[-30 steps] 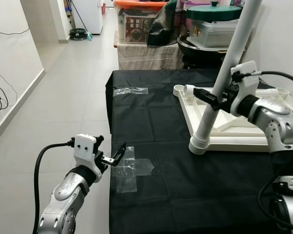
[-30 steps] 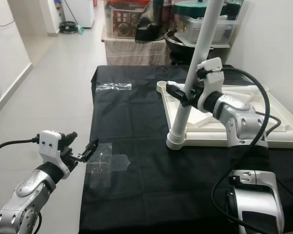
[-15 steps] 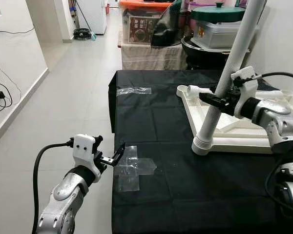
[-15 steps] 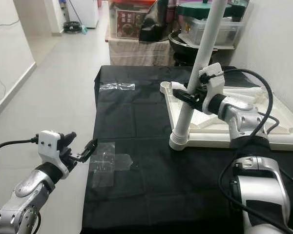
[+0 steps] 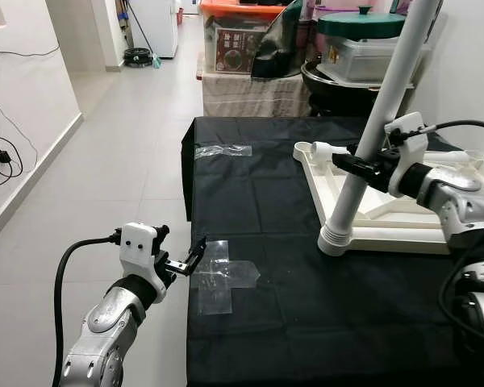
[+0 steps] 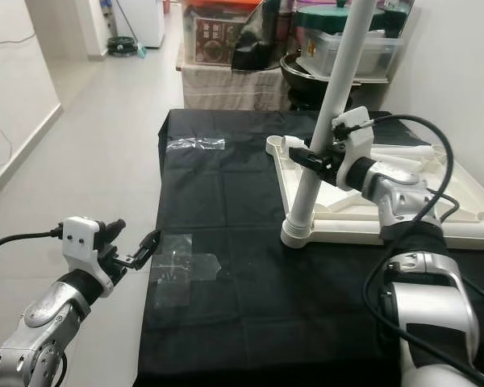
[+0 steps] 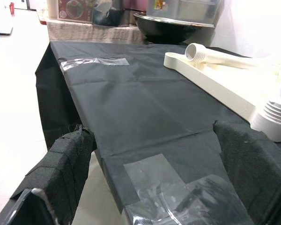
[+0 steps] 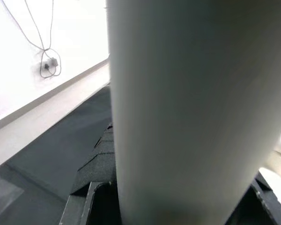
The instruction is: Building children table
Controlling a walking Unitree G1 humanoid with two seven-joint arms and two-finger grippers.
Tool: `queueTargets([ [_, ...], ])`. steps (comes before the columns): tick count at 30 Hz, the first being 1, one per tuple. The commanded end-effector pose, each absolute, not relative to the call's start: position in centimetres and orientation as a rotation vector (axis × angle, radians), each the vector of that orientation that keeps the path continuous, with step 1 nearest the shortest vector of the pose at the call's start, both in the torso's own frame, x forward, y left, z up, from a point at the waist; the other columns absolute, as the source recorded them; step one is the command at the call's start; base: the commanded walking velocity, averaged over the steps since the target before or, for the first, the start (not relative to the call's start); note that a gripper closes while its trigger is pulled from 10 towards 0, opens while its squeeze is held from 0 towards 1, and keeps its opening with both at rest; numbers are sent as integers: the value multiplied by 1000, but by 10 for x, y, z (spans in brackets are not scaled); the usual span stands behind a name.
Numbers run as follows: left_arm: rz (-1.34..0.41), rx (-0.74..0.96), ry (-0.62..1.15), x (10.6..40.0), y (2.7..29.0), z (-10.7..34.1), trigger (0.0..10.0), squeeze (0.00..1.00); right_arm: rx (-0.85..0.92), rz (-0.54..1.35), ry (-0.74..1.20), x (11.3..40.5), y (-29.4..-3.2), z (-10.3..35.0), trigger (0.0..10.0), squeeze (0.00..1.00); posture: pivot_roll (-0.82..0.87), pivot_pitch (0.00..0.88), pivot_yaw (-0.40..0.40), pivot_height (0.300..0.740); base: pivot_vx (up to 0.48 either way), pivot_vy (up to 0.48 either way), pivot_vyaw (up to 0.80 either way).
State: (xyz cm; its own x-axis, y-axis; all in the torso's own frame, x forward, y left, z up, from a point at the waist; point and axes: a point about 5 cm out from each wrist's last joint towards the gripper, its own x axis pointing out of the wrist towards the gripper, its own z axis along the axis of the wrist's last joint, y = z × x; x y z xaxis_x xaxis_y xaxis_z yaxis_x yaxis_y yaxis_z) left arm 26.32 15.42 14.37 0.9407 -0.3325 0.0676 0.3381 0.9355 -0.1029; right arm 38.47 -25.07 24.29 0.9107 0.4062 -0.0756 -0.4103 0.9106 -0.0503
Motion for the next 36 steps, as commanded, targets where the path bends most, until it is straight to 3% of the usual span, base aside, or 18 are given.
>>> queueTargets([
  [1,-340,-103,-44,261,154,142,10000,0,-57,163,111,386,-243,223,0,0,68,0,-77,740,0,0,0],
  [3,-340,-103,-44,261,154,142,10000,0,-57,163,111,386,-243,223,0,0,68,0,-77,740,0,0,0],
  [5,-340,-108,-45,262,153,143,10000,0,13,-170,157,379,-228,191,0,0,70,0,-79,740,0,0,0],
  [9,-338,-107,-48,263,153,144,10000,0,51,-337,171,374,-215,176,0,0,78,0,-84,740,0,0,0],
  [14,-335,-104,-50,263,154,144,10000,0,49,-385,157,375,-206,177,0,0,74,0,-90,740,0,0,0],
  [21,-311,-113,-50,262,153,143,10000,0,33,-432,156,382,-173,186,0,0,80,0,-104,740,0,0,0],
  [22,-309,-113,-48,262,153,142,10000,0,39,-426,164,382,-169,187,10000,0,79,0,-103,740,0,0,0],
  [27,-308,-113,-45,262,153,142,10000,0,73,-442,138,376,-160,195,10000,0,78,0,-100,740,0,0,0],
  [28,-309,-113,-44,262,153,142,10000,0,89,-434,125,375,-161,196,10000,1000,78,0,-100,740,0,0,0],
  [36,-312,-112,-43,262,153,142,10000,0,125,-412,62,374,-169,212,10000,1000,61,0,-91,740,0,0,0],
])
